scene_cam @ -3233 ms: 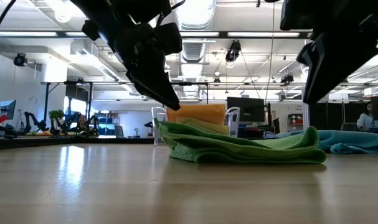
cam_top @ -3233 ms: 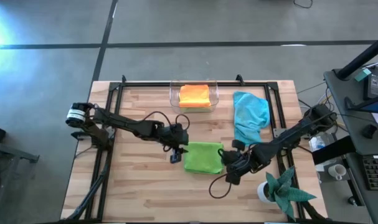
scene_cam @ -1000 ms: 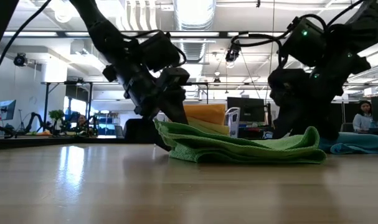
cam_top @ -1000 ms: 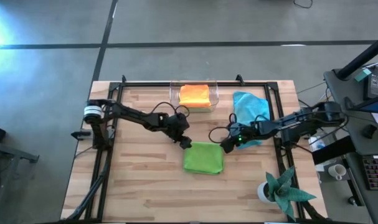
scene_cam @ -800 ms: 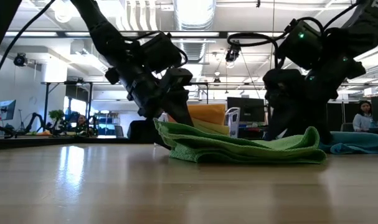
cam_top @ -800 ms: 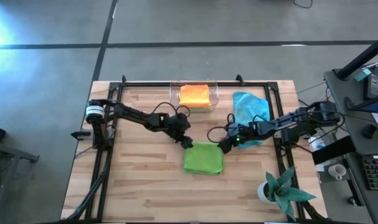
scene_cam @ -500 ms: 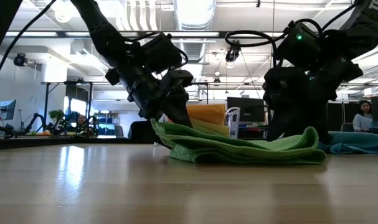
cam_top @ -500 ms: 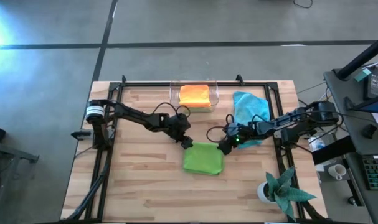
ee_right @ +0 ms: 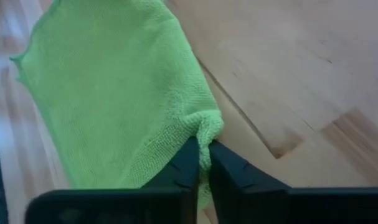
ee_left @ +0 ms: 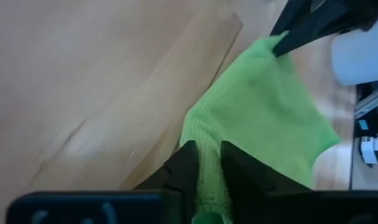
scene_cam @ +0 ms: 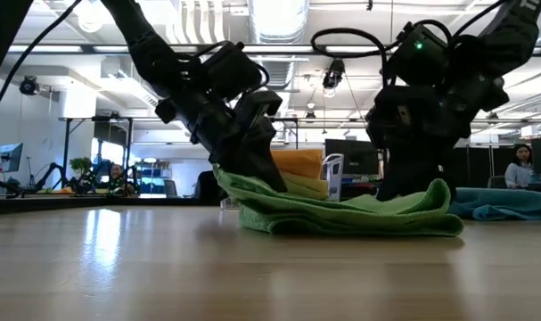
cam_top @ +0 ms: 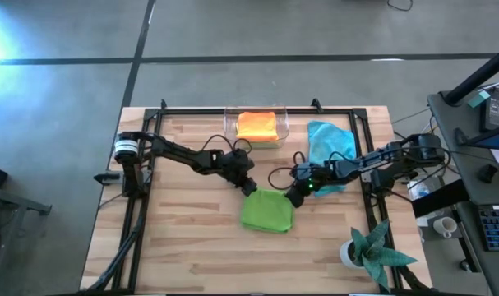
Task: Fold microfiber towels
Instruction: Put the green microfiber towel into the transparent bin
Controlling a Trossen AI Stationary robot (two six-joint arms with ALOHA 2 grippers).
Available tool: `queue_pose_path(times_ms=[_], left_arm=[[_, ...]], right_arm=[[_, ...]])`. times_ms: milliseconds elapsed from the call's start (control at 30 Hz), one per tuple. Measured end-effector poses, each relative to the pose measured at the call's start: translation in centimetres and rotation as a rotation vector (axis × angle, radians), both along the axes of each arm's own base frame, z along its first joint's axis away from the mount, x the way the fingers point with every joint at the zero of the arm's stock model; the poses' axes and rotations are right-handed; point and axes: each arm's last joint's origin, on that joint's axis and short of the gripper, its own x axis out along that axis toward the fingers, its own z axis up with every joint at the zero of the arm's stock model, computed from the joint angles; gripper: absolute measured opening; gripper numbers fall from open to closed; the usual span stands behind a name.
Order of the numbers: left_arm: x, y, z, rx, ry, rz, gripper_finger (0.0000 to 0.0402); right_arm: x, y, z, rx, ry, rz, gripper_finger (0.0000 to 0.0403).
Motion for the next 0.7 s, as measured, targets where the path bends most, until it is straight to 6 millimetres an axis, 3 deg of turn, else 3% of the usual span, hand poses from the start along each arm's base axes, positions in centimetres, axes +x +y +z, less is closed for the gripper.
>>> queue_pose_path(times_ms=[233,400,700], left_arm=[[0.05,-0.16,0.04,-0.002,-0.005,-0.006,0.0025],[0.06,-0.5,0.07,-0.005,-0.007,-0.028,0.0023],[0.02,-0.47,0.07,0.03,-0.015,-0.06,0.0098]], right_arm=[[0.43,-0.01,0.46,-0.024,-0.007,0.022,0.001],[0.43,-0.02,0.52,-0.043,0.021,0.039,0.001],[0.38,-0.02,0.5,-0.042,0.03,0.04,0.0009]])
